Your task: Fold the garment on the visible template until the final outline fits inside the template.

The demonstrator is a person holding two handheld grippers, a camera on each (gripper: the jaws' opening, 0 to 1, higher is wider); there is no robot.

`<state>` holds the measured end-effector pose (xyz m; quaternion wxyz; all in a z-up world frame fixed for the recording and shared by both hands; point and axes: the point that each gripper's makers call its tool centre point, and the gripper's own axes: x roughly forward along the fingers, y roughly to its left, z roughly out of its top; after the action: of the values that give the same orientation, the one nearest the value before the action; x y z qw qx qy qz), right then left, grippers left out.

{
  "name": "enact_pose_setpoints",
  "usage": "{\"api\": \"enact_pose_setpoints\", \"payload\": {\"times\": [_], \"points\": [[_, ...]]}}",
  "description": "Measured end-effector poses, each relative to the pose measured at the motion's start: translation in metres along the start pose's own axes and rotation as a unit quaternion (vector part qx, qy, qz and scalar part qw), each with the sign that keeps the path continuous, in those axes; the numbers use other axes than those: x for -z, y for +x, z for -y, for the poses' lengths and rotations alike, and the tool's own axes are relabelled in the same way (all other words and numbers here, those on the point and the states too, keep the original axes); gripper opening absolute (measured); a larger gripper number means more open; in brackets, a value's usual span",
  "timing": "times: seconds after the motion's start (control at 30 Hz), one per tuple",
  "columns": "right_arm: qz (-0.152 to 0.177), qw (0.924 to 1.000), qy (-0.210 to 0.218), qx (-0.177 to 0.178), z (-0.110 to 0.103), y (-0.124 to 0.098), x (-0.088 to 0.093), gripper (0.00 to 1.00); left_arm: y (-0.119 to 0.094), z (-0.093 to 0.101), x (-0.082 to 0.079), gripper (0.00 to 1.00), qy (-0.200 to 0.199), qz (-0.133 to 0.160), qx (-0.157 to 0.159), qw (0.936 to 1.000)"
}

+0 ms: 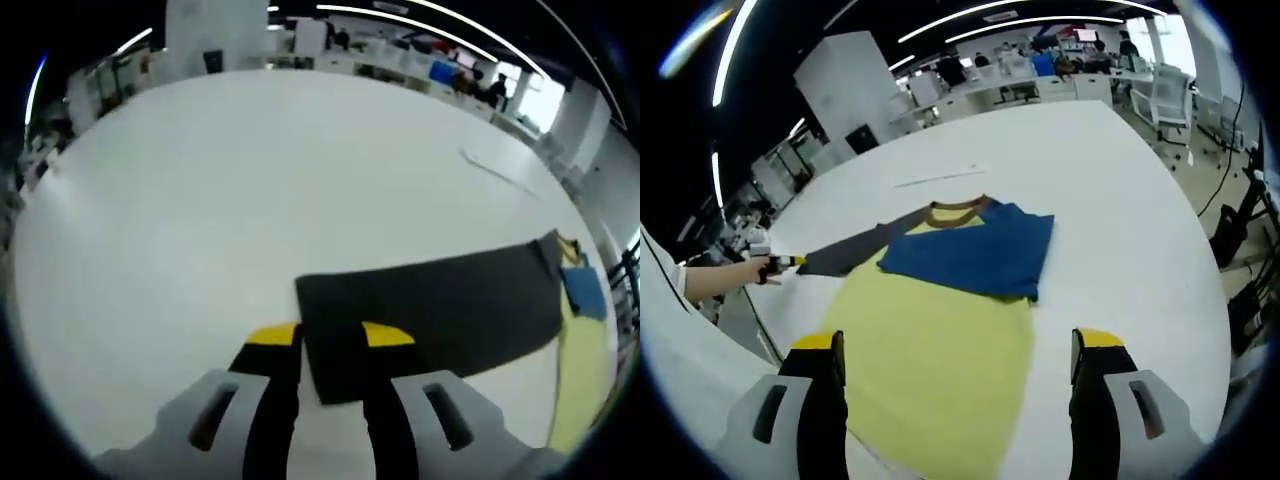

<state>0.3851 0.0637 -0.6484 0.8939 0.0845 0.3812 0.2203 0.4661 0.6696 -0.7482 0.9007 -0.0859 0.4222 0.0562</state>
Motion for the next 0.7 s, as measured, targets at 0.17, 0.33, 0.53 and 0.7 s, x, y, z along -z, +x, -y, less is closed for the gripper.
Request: {"api": "enact_pose_setpoints", "payload": {"times": [0.17,0.33,0.53,0.7], "points": [[0.000,1.0000,-0.002,0.002,0.0004,-0.0006,-0.0008,0.93,-0.0010,0.0007,0.0008,0.14,-0.001,0.000,0.000,1.0000],[-0.004,1.0000,-0.004,0.004,0.0008,-0.0017,0.0025,0.93,-0.0028,-0.0043,-0.0010,0.00,0.017,0.001,-0.015,0.9997],[-0.005,1.0000,-0.004,0.005,0.0006,-0.0052,0.0046,0.93,-0.0026,-0.0042,-0.0028,0.00,0.013,0.001,-0.017,0.9998],[-0.002,1.0000,-0.005,0.008,0.0040,-0.0093,0.0039,0.93,-0.0066,0.0000,-0.0057,0.00,0.004,0.009,-0.013,0.9999]]}}
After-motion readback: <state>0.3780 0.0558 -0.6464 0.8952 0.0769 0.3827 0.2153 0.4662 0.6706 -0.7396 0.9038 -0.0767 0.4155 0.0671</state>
